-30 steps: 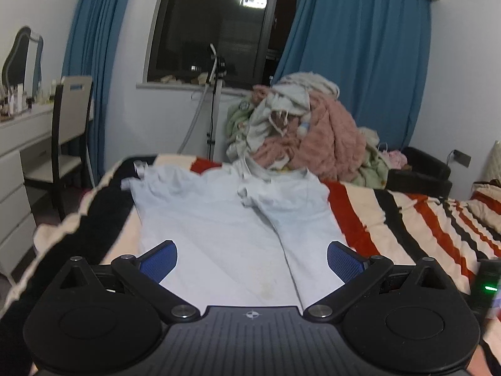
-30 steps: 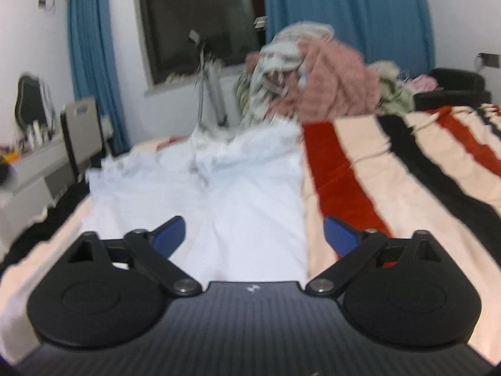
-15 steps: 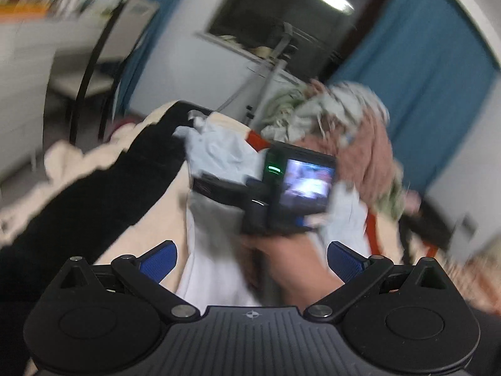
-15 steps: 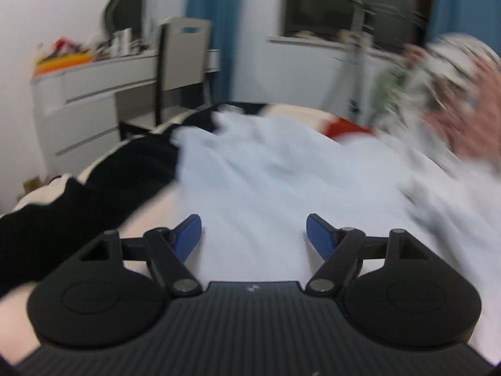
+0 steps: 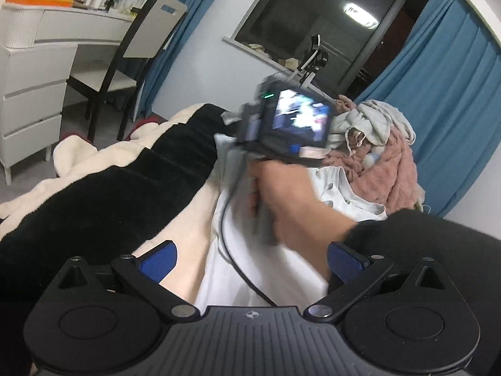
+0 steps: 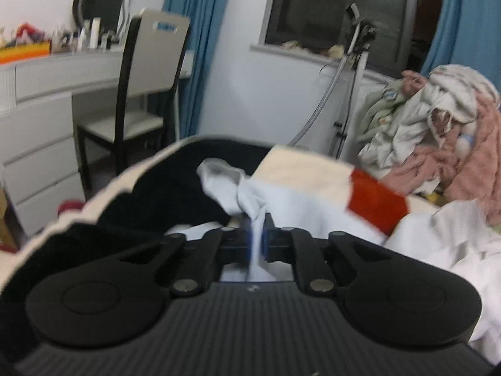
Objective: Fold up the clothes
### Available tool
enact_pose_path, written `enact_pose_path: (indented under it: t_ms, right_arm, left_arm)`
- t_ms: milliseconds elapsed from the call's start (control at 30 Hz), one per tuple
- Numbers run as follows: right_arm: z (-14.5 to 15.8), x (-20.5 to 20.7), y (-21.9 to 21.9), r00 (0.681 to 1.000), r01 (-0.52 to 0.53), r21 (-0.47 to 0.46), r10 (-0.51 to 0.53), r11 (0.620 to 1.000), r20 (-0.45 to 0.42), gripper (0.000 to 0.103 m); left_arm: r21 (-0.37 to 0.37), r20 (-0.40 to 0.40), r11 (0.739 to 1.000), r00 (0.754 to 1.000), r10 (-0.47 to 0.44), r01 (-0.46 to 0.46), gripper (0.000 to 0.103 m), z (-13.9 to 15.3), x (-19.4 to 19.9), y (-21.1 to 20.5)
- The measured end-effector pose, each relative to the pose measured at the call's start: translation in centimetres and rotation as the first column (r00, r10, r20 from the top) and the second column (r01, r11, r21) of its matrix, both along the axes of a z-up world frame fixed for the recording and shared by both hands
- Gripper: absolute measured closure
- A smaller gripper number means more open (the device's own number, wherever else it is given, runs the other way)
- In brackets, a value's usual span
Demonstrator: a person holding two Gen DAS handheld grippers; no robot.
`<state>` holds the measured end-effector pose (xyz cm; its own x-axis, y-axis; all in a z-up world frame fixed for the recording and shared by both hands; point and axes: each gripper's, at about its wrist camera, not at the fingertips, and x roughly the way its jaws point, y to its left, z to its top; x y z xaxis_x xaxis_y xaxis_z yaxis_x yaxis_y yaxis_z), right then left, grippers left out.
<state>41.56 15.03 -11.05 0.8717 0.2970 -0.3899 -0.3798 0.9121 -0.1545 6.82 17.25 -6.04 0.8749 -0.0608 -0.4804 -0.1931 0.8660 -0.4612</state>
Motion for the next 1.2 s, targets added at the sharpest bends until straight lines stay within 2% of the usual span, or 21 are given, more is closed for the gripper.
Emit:
enact_pose_path:
  t_ms: [133,267,400,467,567,667,733,800,833,867,1000,1200]
  right_arm:
    - [4.1,-0.9,-4.5,0.996,0.027,0.062,-0.032,0.998,0.086,0.096]
    - [7.6,-1.9,-12.4,0.976,0.105,0.147,-0.130,0.984,0.173,0.096]
    - [8.0,-2.0,-21.1,0.944,0.222,0.209,-0.263,0.952,0.199,0.096]
    - [6.8,-1.5,-25.1,0.928,0.288,0.234,-0.331,0.928,0.171,0.096]
    - [3.9,-0.3,-30.3,0.907,0.377,0.274,-0.412,0.885,0.084,0.096]
    - [-0.4,1.5,-33.7,0.906,0.420,0.301,-0.413,0.856,-0.089,0.092]
    - [-2.6,2.5,-34.8,0.896,0.442,0.307,-0.399,0.843,-0.195,0.077]
    - [-4.1,3.0,-35.4,0.887,0.448,0.312,-0.374,0.838,-0.270,0.027]
    - [-4.1,2.8,-35.4,0.899,0.424,0.324,-0.349,0.846,-0.266,0.017]
    - [-3.9,2.5,-35.3,0.905,0.409,0.326,-0.336,0.852,-0.260,0.013]
    - [-1.9,0.8,-34.6,0.915,0.391,0.300,-0.333,0.870,-0.228,0.013]
    - [3.4,-6.6,-34.9,0.944,0.329,0.340,-0.305,0.881,-0.122,0.013]
  left_arm:
    - [0.008,0.008,1.000,1.000,-0.009,0.009,0.000,0.6,-0.7,-0.7]
    - [0.002,0.015,0.999,0.999,-0.037,0.037,0.000,1.1,-1.6,-1.5]
    - [0.032,0.015,0.996,0.996,-0.084,0.084,0.000,1.0,-1.8,-3.3]
    - [0.049,0.005,0.992,0.994,-0.113,0.113,0.000,0.8,-1.5,-4.2]
    - [0.064,-0.026,0.987,0.989,-0.143,0.145,0.000,0.1,-0.9,-5.3]
    - [0.094,-0.060,0.982,0.986,-0.156,0.161,0.000,-0.8,0.1,-6.3]
    - [0.115,-0.082,0.979,0.983,-0.162,0.171,0.000,-1.3,0.9,-6.9]
    - [0.128,-0.097,0.976,0.982,-0.165,0.176,0.000,-1.7,1.4,-7.5]
    - [0.131,-0.101,0.975,0.981,-0.169,0.181,0.000,-1.8,1.6,-7.7]
    - [0.135,-0.102,0.973,0.980,-0.173,0.186,0.000,-1.8,1.6,-8.0]
    - [0.162,-0.096,0.967,0.978,-0.185,0.199,0.000,-1.8,2.0,-8.7]
    - [0.197,-0.087,0.955,0.974,-0.208,0.221,0.000,-1.7,2.2,-10.6]
